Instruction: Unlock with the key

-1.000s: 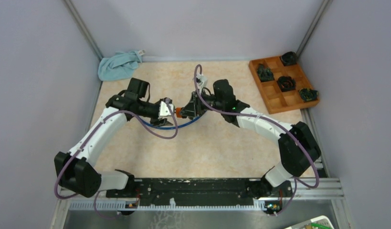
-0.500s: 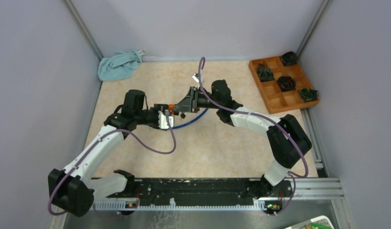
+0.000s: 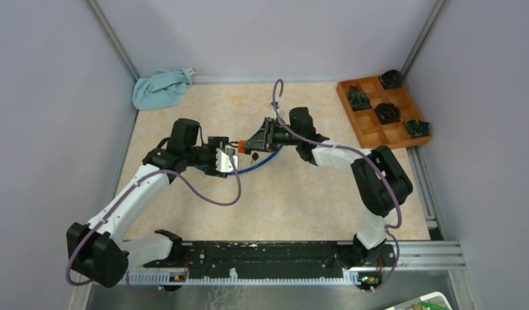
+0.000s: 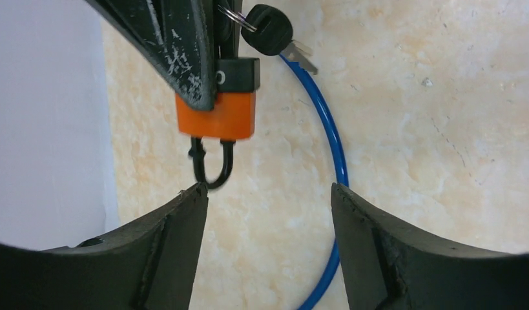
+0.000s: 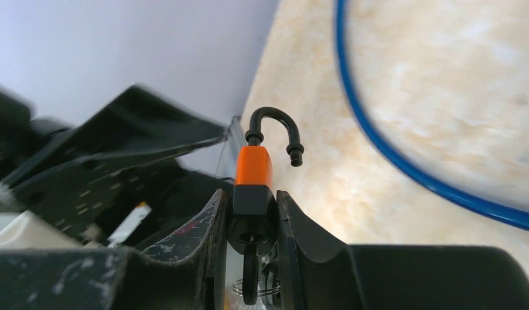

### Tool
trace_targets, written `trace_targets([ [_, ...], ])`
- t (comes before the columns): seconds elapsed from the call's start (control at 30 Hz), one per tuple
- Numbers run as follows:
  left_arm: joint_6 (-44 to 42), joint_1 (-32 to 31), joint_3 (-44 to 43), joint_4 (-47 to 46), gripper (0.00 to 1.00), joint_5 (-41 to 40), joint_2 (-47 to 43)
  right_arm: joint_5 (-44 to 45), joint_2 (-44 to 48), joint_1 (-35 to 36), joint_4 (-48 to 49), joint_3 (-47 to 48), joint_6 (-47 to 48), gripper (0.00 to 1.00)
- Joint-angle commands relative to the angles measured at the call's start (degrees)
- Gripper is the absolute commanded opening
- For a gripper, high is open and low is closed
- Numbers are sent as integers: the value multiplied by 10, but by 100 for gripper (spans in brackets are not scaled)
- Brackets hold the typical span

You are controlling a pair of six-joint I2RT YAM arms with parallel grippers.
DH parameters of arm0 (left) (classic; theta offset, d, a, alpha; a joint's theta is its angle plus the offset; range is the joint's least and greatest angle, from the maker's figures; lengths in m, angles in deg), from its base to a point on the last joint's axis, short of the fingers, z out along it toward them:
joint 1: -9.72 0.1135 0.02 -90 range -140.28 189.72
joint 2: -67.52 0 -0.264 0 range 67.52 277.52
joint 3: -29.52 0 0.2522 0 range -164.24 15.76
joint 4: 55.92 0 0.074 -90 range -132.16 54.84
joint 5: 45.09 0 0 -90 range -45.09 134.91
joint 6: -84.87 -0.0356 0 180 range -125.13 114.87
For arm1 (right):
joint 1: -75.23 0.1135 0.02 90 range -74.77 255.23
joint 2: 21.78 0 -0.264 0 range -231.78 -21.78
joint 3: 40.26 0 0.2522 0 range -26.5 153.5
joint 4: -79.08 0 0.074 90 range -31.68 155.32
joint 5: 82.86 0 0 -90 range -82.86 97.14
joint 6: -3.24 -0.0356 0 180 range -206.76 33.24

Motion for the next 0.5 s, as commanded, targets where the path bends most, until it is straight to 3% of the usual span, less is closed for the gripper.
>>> trace_targets([
  [0.0, -25, 2, -41, 117, 77, -36, 14, -5, -58, -38, -28, 59, -5, 0],
  [0.17, -17, 4, -56, 191, 84, -81, 29, -5, -144, -55, -83, 138, 19, 0],
  [0.37, 47, 22, -96, 209, 88, -110, 54, 54, -232, -57, -216, 272, 114, 0],
  [0.47, 63, 41, -105, 207, 90, -112, 57, 77, -274, -56, -236, 304, 131, 0],
])
